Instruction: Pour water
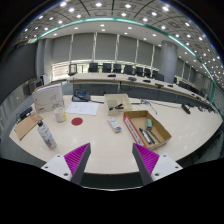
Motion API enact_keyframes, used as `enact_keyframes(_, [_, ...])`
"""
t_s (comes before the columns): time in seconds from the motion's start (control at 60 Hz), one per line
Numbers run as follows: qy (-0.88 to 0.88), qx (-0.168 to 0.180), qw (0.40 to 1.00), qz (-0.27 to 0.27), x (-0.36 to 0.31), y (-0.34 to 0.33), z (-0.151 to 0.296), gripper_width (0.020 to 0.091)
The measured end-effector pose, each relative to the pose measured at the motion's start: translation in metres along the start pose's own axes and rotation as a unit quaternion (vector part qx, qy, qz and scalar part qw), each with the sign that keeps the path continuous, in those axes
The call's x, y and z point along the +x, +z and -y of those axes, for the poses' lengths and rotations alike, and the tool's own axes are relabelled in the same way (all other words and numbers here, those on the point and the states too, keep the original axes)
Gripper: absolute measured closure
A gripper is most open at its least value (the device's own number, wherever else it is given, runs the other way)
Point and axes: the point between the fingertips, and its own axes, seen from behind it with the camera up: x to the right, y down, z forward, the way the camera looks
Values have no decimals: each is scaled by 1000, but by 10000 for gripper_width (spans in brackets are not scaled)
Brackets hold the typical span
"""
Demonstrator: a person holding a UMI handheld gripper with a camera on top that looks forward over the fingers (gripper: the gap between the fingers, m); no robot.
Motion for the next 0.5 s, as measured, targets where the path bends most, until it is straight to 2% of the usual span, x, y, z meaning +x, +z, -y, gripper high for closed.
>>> enact_keyframes(0.233, [-18,-5,1000,18,-67,1,-15,245])
enact_keyframes(0.5, [-28,-17,998,55,-195,18,-58,243])
